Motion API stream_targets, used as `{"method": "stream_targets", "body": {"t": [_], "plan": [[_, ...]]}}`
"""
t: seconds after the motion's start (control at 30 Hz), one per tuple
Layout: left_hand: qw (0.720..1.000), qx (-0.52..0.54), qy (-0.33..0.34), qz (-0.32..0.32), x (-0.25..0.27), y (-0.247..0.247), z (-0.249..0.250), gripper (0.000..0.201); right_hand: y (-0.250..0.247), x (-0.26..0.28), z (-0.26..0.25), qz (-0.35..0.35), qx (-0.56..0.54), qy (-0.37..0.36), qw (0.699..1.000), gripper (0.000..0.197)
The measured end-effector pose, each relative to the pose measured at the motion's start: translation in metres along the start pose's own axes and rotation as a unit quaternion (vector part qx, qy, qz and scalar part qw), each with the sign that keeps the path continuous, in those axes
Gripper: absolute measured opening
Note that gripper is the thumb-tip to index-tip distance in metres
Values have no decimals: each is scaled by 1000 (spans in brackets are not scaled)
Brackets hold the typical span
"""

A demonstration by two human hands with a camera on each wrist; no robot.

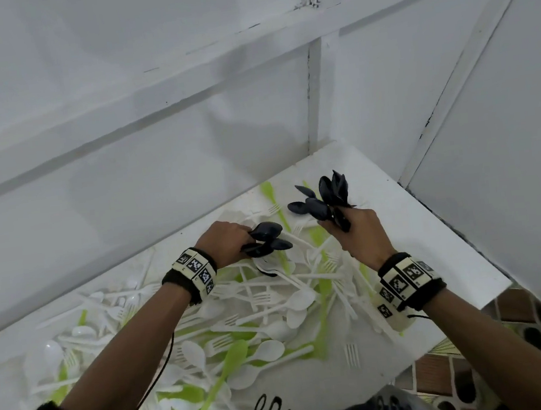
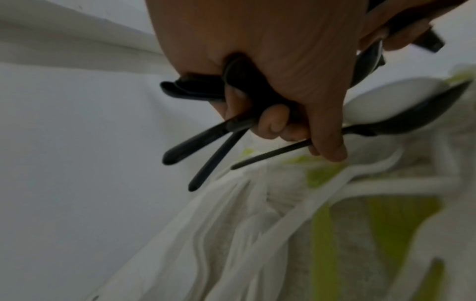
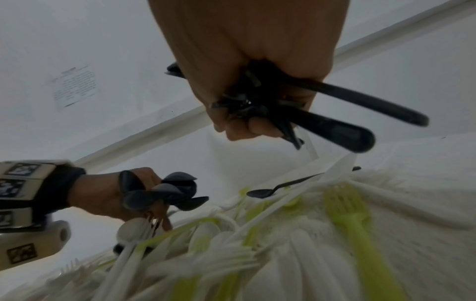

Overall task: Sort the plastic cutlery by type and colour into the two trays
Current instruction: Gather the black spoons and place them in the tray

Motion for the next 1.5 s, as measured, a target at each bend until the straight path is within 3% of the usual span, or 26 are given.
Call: {"method": "stream_targets", "body": {"t": [0.1, 0.2, 0.37, 0.43, 0.57, 0.63, 0.77, 0.93, 1.1, 1.3, 1.5], "plan": [[1000, -7, -14, -1, 7, -8, 7, 35, -9, -12, 5, 16, 24, 9, 1000, 25], [1000, -6, -28, -11, 16, -17, 7, 29, -13, -33, 9, 1, 89, 10, 996, 21], [995, -7, -89, -38, 39, -27, -5, 34, 8, -71, 32, -141, 198, 31, 969, 29], [991, 58, -117, -34, 51, -26, -15, 31, 17, -79, 40, -187, 232, 38, 954, 34], [932, 305, -193, -39, 74, -14, -28, 33, 30, -83, 49, -223, 254, 43, 940, 34], [909, 361, -207, -31, 81, -10, -25, 34, 32, -83, 49, -216, 253, 40, 942, 32], [905, 358, -231, -13, 84, 5, -13, 56, 32, -81, 47, -215, 238, 35, 947, 29], [893, 375, -247, -19, 80, -1, 10, 32, 34, -73, 39, -202, 210, 4, 957, 29], [825, 468, -314, 30, 80, -2, 16, 35, 38, -72, 22, -183, 199, -9, 963, 31], [779, 514, -355, 55, 89, 3, 21, 47, 43, -66, 1, -167, 116, -45, 978, 29], [724, 572, -380, 64, 114, 15, 21, 38, 57, -60, -33, -154, 14, -51, 987, 25]]}}
Point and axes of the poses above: each hand's wrist, its own x-axis away from the middle knuckle, its own y-axis out of the palm, z = x × y, the point moved 4 cm from there along -x, towards the middle knuckle, and after that the axes turned 12 degrees about -y, right-handed, at the moved point
